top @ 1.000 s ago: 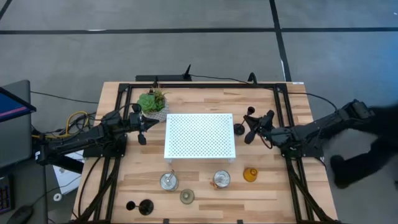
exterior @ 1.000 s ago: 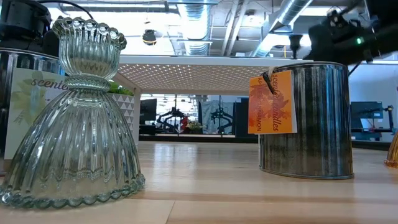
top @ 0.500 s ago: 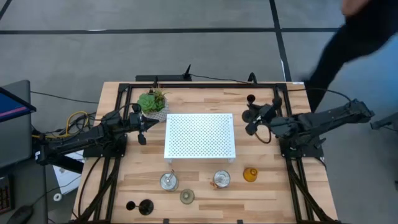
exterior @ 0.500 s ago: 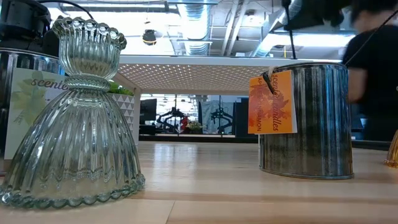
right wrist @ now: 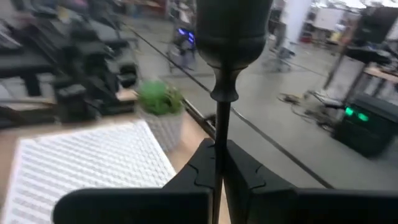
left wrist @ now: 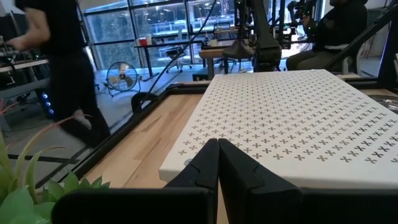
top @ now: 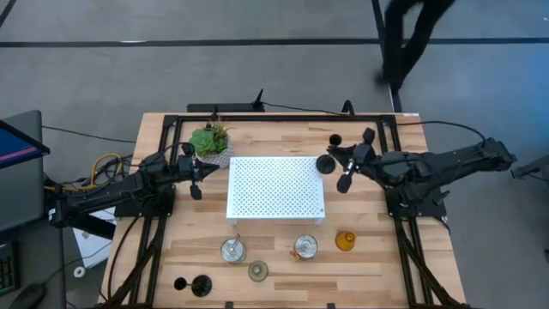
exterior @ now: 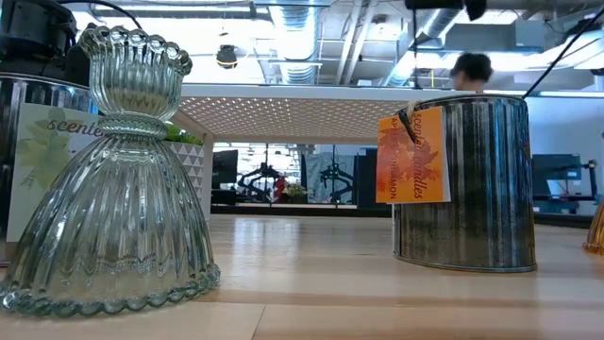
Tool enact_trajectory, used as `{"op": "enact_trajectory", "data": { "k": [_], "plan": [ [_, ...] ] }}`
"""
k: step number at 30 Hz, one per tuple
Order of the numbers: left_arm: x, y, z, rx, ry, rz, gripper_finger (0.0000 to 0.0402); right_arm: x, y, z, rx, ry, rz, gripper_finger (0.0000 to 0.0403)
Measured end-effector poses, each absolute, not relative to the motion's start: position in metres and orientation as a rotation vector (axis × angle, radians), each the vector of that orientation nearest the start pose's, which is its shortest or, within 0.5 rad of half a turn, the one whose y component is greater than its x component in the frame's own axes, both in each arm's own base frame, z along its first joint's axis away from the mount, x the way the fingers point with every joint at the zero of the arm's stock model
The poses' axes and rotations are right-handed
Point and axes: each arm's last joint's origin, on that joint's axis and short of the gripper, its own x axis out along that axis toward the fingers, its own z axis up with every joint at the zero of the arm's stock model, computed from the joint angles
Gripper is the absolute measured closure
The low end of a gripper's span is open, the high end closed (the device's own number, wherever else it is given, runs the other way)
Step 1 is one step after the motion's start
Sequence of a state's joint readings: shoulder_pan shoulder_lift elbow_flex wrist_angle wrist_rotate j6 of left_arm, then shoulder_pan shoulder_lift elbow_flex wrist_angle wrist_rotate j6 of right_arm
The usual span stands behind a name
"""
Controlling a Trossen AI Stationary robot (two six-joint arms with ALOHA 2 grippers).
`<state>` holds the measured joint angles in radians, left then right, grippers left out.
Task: Pick & Place candle stick holders
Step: Put the top right black candle holder on the shelf
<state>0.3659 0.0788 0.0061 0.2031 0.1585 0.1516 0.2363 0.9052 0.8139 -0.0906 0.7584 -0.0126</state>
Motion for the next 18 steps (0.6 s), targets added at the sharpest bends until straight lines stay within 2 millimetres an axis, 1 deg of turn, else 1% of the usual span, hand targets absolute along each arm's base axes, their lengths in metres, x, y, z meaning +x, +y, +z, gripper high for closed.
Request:
{"op": "enact_trajectory", "data": {
  "k": [5, 9, 15, 18],
  "plan": [
    [0.096, 0.032, 0.179, 0.185, -0.111, 0.216, 0.0394, 0.210, 0.020, 0.330, -0.079, 0.144, -0.399, 0.0403],
    [0.096, 0.032, 0.179, 0.185, -0.111, 0.217, 0.0394, 0.222, 0.011, 0.326, -0.067, 0.146, -0.362, 0.0403],
    [0.096, 0.032, 0.179, 0.185, -0.112, 0.217, 0.0394, 0.234, -0.005, 0.320, -0.029, 0.152, -0.317, 0.0403],
    [0.096, 0.032, 0.179, 0.185, -0.111, 0.217, 0.0394, 0.241, -0.012, 0.320, -0.011, 0.110, -0.259, 0.0403]
  ]
}}
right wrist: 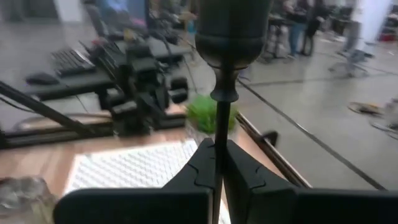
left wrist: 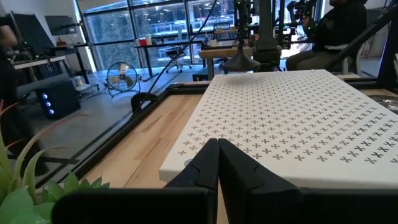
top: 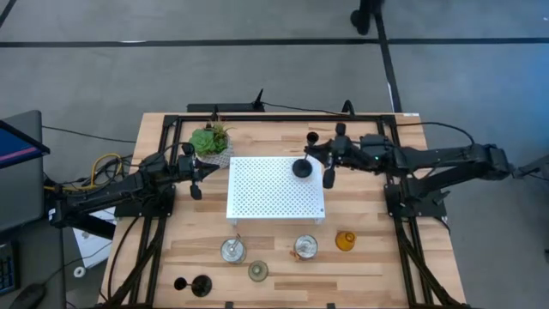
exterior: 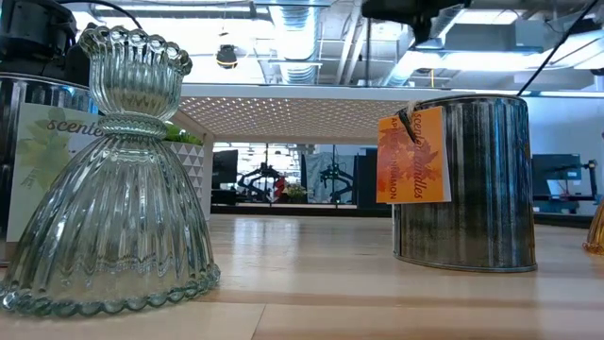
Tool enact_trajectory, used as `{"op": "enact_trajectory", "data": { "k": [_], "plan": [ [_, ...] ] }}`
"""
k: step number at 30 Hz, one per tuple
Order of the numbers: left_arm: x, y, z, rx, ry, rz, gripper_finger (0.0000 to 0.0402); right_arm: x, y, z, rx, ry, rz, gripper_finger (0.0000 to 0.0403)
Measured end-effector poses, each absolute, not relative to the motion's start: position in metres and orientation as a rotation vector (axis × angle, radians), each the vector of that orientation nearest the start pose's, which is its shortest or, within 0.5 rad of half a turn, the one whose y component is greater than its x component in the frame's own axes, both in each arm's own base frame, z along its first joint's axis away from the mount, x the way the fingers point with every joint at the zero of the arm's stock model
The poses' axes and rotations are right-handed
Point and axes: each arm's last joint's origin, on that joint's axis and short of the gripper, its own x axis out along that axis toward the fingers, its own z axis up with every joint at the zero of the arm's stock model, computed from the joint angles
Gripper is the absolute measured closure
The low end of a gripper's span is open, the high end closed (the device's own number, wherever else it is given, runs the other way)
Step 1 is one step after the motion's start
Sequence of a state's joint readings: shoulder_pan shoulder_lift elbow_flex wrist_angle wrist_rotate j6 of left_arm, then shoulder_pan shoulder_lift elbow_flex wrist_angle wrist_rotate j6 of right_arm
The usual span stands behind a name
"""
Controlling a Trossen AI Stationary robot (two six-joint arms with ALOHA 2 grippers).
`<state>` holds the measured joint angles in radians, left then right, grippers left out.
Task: Pick & Place candle stick holders
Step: Put the top right black candle holder on the shelf
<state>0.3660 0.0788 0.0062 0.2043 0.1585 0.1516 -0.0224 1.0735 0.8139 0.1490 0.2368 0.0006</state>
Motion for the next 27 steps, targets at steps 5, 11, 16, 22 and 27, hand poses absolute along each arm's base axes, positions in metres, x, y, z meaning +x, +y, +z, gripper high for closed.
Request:
{"op": "enact_trajectory", "data": {
  "k": [5, 11, 16, 22, 27],
  "plan": [
    [0.096, 0.032, 0.179, 0.186, -0.115, 0.216, 0.0394, 0.255, -0.022, 0.317, 0.002, 0.058, -0.137, 0.0403],
    [0.096, 0.032, 0.179, 0.186, -0.116, 0.217, 0.0394, 0.273, -0.035, 0.313, 0.004, 0.078, -0.149, 0.0403],
    [0.096, 0.032, 0.180, 0.187, -0.117, 0.217, 0.0394, 0.287, -0.043, 0.324, 0.000, 0.091, -0.080, 0.0403],
    [0.096, 0.032, 0.180, 0.187, -0.118, 0.217, 0.0394, 0.303, -0.054, 0.327, -0.019, 0.114, -0.066, 0.0403],
    [0.096, 0.032, 0.180, 0.187, -0.118, 0.217, 0.0394, 0.320, -0.061, 0.322, -0.008, 0.137, -0.016, 0.0403]
  ]
}}
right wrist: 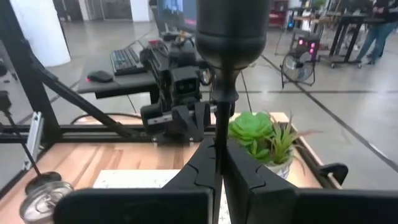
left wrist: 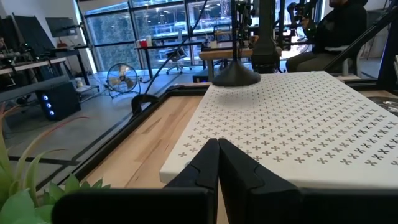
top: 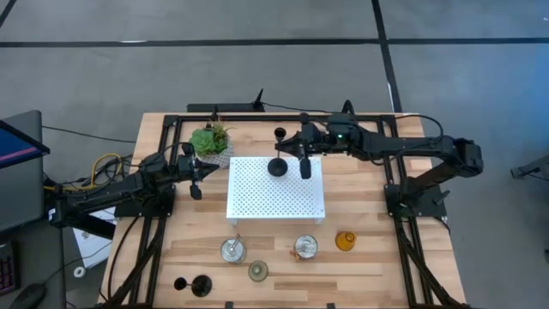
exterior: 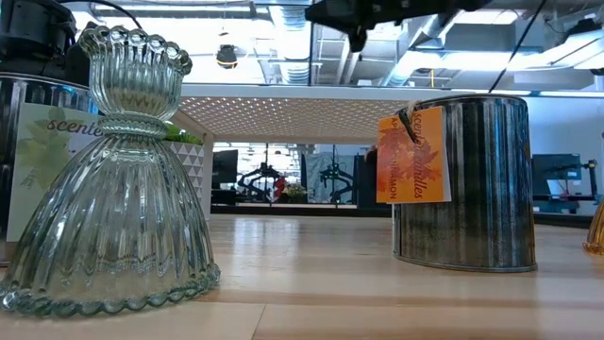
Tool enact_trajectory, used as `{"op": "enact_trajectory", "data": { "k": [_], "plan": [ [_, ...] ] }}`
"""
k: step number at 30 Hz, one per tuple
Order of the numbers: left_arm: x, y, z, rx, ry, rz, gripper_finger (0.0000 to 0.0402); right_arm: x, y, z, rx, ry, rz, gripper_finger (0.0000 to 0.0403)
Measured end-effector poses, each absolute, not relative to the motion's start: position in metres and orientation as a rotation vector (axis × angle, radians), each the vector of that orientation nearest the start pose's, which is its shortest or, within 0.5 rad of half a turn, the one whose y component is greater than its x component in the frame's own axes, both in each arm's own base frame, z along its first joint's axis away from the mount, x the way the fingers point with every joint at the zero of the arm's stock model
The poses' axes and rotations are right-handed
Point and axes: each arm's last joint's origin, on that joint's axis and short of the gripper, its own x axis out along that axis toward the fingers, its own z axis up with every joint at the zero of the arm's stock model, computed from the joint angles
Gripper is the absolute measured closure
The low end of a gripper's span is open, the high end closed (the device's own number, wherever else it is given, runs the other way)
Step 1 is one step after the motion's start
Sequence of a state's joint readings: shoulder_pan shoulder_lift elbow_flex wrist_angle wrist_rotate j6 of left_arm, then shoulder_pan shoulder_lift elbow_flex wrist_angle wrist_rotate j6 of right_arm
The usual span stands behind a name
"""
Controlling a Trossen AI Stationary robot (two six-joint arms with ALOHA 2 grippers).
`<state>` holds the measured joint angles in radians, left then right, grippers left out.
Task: Pick & Place candle stick holders
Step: Put the top right black candle holder on the shelf
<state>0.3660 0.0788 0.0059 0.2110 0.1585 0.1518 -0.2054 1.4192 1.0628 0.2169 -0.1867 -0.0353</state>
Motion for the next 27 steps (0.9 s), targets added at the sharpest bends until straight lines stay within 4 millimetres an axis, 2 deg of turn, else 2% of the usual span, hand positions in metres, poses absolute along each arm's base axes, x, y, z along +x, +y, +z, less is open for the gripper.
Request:
{"op": "enact_trajectory", "data": {
  "k": [4, 9, 21, 27],
  "plan": [
    [0.096, 0.032, 0.180, 0.187, -0.119, 0.217, 0.0394, 0.327, -0.063, 0.322, -0.009, 0.138, -0.017, 0.0403],
    [0.096, 0.032, 0.180, 0.187, -0.119, 0.217, 0.0394, 0.324, -0.062, 0.326, -0.008, 0.141, -0.017, 0.0403],
    [0.096, 0.032, 0.180, 0.188, -0.121, 0.217, 0.0394, 0.289, -0.058, 0.340, -0.005, 0.264, -0.159, 0.0403],
    [0.096, 0.032, 0.180, 0.188, -0.121, 0.217, 0.0394, 0.270, -0.054, 0.326, 0.000, 0.245, -0.207, 0.0403]
  ]
}}
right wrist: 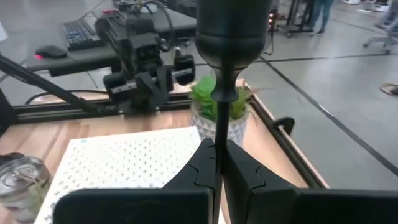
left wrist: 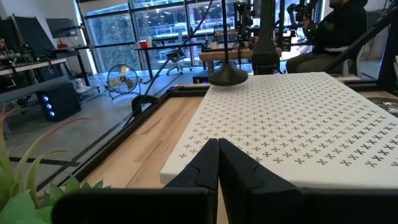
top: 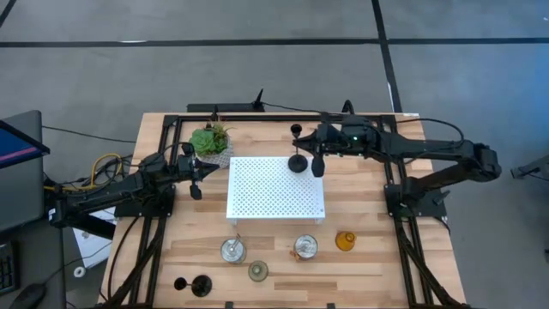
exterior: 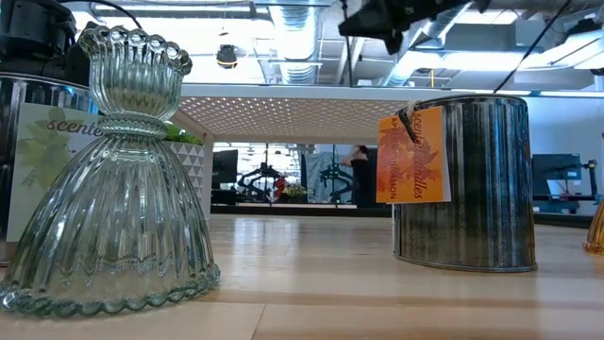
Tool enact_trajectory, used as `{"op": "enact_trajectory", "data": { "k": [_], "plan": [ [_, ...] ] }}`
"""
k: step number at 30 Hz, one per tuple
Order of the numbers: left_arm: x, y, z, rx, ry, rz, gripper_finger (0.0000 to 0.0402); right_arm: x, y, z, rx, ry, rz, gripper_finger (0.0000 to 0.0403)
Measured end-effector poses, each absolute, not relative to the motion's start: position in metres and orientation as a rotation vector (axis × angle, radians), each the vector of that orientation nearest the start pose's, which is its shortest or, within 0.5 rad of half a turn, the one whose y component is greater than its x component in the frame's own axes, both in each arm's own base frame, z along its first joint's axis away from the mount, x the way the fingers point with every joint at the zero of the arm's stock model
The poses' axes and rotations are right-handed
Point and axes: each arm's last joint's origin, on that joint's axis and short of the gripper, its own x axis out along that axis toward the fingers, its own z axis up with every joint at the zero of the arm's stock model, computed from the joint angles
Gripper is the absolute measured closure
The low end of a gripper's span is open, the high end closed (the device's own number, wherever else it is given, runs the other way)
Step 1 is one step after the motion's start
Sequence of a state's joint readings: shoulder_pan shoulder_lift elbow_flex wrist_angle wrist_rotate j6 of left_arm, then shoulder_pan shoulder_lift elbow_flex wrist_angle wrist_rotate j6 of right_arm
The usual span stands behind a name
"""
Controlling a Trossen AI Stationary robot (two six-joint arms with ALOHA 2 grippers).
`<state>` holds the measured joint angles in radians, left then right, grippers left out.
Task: Pick & Place candle stick holders
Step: Put the top right black candle holder on the shelf
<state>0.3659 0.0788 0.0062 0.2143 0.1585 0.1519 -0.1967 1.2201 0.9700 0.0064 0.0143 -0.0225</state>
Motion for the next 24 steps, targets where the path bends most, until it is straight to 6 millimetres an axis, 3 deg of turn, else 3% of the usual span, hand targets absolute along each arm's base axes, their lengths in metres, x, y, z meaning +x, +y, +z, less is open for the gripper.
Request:
{"op": "enact_trajectory", "data": {
  "k": [13, 24],
  "plan": [
    [0.096, 0.032, 0.180, 0.189, -0.124, 0.217, 0.0394, 0.222, -0.046, 0.313, 0.091, 0.120, -0.256, 0.0403],
    [0.096, 0.032, 0.180, 0.189, -0.125, 0.218, 0.0394, 0.220, -0.045, 0.301, 0.116, 0.141, -0.257, 0.0403]
  ]
}}
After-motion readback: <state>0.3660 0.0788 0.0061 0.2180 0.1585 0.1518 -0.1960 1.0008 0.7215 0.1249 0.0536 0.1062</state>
